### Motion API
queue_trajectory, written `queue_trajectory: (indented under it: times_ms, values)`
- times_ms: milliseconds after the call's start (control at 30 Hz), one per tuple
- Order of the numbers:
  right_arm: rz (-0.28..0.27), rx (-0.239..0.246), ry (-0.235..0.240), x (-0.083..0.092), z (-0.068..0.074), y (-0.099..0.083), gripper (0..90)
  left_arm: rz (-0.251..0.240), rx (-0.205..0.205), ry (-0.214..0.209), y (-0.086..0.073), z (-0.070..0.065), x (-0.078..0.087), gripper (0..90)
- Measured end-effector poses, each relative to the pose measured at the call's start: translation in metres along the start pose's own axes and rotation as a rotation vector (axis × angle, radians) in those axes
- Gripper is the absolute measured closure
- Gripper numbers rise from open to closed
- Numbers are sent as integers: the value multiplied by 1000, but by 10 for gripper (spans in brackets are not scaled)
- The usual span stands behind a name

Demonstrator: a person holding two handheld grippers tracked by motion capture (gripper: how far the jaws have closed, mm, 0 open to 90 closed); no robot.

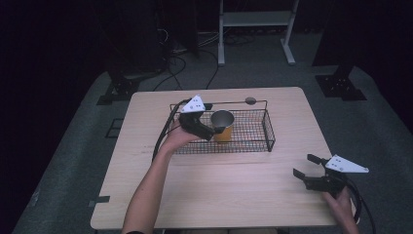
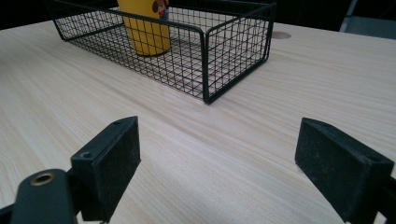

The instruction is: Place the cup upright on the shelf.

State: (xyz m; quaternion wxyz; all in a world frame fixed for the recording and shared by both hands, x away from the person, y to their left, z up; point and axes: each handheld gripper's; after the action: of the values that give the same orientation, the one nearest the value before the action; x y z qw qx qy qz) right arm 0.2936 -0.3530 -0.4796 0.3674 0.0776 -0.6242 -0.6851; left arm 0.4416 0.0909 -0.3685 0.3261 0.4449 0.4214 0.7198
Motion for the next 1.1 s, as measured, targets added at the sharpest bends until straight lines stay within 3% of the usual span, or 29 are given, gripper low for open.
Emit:
queue_trajectory:
  times_ms: [467,1100]
  values:
    - [0,0,0,0,0,0,131,-32,-8,16,0,-16,16,0]
    - [2,0,0,0,0,0,131,-50,19,42,-15,-40,36,0]
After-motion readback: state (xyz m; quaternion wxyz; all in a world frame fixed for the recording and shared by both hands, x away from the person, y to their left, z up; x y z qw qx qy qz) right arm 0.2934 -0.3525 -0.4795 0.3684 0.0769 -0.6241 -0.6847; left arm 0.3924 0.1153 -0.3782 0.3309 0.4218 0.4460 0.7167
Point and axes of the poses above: each handheld gripper's, and its own axes: x roughly backward along the jaws, y roughly out of its top, z roughly to its left, and after that the axes turned 10 degrees about -x, right-handed
